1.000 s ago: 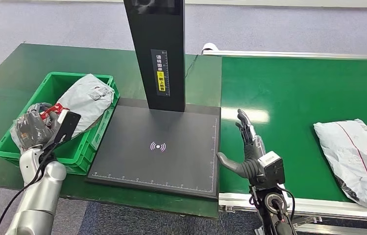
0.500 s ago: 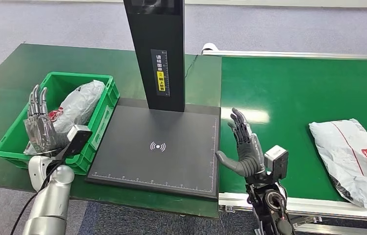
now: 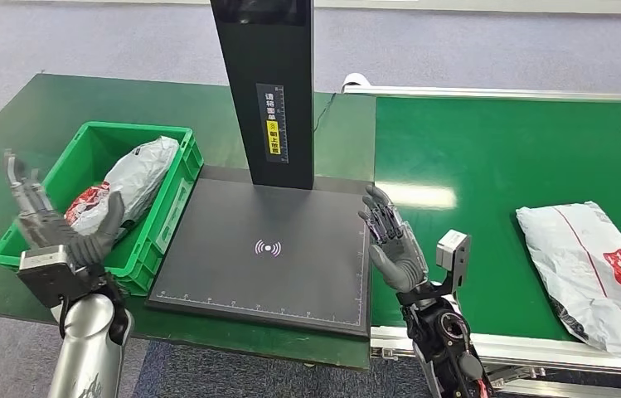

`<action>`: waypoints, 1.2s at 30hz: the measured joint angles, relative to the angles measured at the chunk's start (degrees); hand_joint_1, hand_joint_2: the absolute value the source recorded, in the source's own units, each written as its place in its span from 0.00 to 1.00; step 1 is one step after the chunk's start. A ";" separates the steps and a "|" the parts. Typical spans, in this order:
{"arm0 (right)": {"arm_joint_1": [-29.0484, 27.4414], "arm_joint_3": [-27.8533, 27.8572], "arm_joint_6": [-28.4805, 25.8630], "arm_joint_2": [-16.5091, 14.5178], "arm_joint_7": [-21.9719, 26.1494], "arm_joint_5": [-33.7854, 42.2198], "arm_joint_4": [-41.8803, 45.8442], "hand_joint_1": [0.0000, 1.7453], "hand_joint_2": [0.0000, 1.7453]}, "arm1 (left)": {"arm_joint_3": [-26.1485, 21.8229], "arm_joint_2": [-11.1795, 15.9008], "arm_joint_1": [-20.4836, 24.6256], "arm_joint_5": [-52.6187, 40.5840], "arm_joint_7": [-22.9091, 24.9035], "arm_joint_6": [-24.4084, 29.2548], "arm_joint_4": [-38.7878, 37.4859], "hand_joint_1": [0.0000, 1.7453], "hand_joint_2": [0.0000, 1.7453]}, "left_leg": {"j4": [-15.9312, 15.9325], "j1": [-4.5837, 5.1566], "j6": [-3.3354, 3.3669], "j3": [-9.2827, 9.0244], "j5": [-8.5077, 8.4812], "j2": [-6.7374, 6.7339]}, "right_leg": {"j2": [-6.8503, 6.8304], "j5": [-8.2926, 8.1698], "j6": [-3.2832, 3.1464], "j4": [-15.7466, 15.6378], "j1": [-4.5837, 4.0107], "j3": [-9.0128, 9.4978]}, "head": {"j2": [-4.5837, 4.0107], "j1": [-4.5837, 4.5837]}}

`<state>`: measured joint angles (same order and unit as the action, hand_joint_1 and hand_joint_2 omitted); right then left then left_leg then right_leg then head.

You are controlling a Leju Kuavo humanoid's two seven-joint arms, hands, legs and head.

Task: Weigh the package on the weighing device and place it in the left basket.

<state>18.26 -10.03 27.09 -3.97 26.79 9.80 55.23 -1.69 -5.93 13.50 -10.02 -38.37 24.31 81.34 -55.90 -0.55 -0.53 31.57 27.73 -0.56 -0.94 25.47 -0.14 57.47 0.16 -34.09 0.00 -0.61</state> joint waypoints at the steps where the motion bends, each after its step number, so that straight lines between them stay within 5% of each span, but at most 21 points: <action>1: 0.15 -0.05 0.16 0.04 0.08 0.45 -0.46 0.00 0.00 | 1.27 0.33 -0.49 2.43 1.02 -5.29 0.31 0.00 1.00 | 0.00 0.00 0.00 0.00 0.00 0.01 | 0.00 0.00 0.00 0.00 0.00 0.00 | 0.00 0.00; 8: 0.34 -0.13 -2.98 0.39 1.82 -1.70 -1.50 0.00 0.00 | 5.56 1.57 -3.32 11.49 7.52 -29.54 -0.73 0.00 1.00 | 0.00 0.00 0.00 0.00 0.01 0.00 | 0.02 0.00 0.00 0.00 0.00 -0.04 | 0.00 0.01; 12: 0.20 -0.50 -9.75 0.40 1.85 -5.50 -1.25 0.00 1.00 | 6.09 2.08 -4.02 16.81 10.40 -38.57 -3.62 0.00 1.00 | 0.00 0.00 0.00 0.00 0.01 -0.01 | 0.02 0.00 0.00 0.00 0.00 -0.05 | 0.00 0.01; 16: -0.88 -0.79 -19.20 0.22 1.08 -10.14 1.14 0.00 1.00 | 6.13 2.28 -4.56 18.65 11.80 -41.44 -6.09 0.00 1.00 | 0.00 0.00 0.00 0.00 0.01 -0.01 | 0.02 0.00 0.00 0.00 0.00 -0.04 | 0.00 0.01; 26: -2.77 -0.96 -28.52 -0.58 -3.75 -15.81 6.04 0.00 1.00 | 6.40 2.37 -4.67 15.75 12.17 -38.32 -9.23 0.00 1.00 | 0.00 0.00 0.00 0.00 0.01 -0.01 | 0.02 0.00 0.00 0.00 0.00 -0.04 | 0.00 0.00; 36: -3.82 -0.81 -29.09 -0.68 -4.15 -15.55 7.86 0.00 1.00 | 6.55 2.23 -4.64 14.41 12.15 -37.11 -9.67 0.00 1.00 | 0.00 0.00 0.00 -0.02 0.01 -0.01 | 0.02 0.00 0.00 0.00 0.00 -0.04 | 0.00 0.01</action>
<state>14.44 -10.85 -2.00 -4.66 22.63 -5.75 63.09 4.86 -3.70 8.85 4.39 -26.22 -12.80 71.66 -55.89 -0.55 -0.53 31.55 27.74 -0.56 -0.92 25.47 -0.14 57.47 0.16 -34.14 0.00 -0.60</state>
